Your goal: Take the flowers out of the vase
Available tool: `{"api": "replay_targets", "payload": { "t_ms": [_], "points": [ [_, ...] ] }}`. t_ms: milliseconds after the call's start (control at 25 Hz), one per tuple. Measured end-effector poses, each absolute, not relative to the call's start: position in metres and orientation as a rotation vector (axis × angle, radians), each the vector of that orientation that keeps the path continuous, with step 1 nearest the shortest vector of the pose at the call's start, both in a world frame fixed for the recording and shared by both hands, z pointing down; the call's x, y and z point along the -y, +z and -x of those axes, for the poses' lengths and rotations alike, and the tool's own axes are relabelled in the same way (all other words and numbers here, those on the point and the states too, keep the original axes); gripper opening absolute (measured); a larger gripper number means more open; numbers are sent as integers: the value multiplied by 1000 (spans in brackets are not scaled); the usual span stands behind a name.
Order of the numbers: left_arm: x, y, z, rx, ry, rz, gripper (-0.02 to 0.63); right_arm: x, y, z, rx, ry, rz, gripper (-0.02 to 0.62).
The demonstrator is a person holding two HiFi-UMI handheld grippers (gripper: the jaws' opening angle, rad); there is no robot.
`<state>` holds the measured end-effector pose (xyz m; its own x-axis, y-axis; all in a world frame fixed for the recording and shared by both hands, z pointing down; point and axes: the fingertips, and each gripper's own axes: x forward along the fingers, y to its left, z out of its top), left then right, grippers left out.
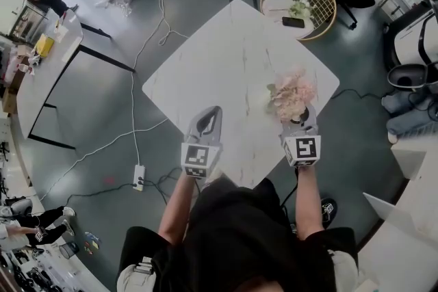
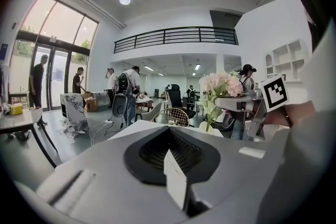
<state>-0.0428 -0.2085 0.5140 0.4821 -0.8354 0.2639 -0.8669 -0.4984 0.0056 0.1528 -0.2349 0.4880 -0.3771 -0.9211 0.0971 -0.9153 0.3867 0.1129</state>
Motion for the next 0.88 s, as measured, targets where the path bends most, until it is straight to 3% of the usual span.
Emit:
{"api": "replay_targets", "payload": {
  "t_ms": [880],
  "points": [
    [202,489,61,1400,241,-2695,8,204,435,-131,2402,-226,-1768,133]
  ]
}}
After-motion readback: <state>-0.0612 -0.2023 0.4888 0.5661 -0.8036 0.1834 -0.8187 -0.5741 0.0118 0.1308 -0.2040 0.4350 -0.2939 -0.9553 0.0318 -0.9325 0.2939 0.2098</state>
